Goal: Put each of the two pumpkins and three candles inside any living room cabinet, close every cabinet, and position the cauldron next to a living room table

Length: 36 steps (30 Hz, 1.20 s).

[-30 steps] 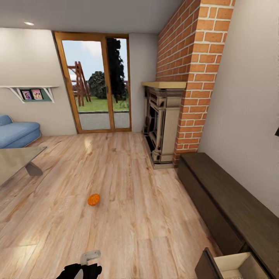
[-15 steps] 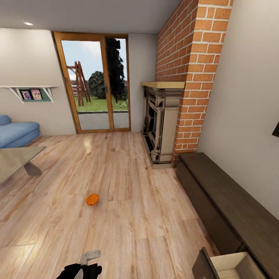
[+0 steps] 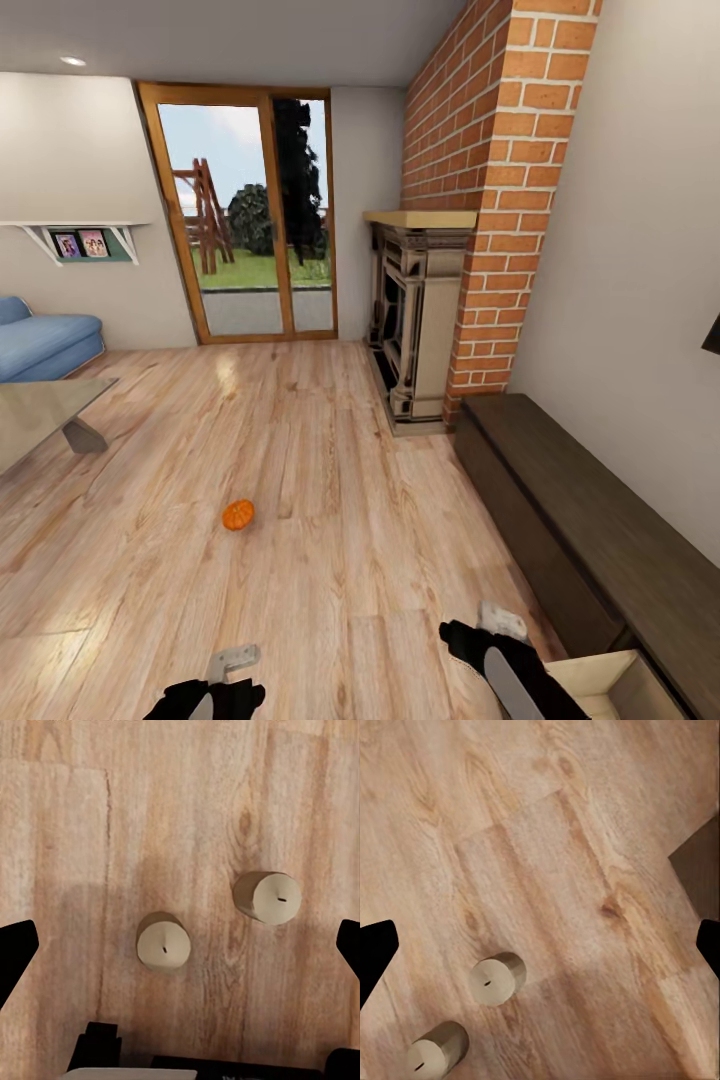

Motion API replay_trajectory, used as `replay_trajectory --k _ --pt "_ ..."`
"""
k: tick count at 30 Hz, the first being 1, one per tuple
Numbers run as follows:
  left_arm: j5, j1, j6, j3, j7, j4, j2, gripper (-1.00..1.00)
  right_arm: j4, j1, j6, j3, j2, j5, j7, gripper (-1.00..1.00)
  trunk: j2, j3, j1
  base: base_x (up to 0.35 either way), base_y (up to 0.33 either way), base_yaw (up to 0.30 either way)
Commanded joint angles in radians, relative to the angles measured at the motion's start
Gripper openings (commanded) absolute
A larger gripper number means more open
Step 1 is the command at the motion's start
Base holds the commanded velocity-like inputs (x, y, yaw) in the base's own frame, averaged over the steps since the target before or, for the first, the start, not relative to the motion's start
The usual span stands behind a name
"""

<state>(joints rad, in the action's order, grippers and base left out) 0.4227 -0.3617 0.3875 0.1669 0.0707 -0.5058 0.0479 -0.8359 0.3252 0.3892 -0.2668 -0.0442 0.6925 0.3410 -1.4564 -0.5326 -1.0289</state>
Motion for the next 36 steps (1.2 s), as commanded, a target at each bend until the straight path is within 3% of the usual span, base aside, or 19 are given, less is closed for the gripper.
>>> replay_trajectory --k 1,8,36 --pt "0.009 0.000 0.003 0.007 0.007 -0.003 0.002 1.00 -0.032 0.001 0.020 -0.005 -0.001 0.010 0.033 1.00 -0.001 -0.001 0.000 0.000 0.000 0.000" --pt "0.008 0.000 0.001 0.006 0.007 -0.003 0.001 1.00 -0.216 0.001 0.148 -0.004 0.000 0.010 0.118 1.00 -0.008 -0.004 -0.004 0.000 0.000 0.000" --pt "-0.002 0.000 -0.007 0.012 0.017 -0.002 0.000 1.00 -0.402 0.001 0.158 -0.008 -0.006 -0.001 0.132 1.00 -0.204 -0.092 -0.111 0.000 0.000 0.000"
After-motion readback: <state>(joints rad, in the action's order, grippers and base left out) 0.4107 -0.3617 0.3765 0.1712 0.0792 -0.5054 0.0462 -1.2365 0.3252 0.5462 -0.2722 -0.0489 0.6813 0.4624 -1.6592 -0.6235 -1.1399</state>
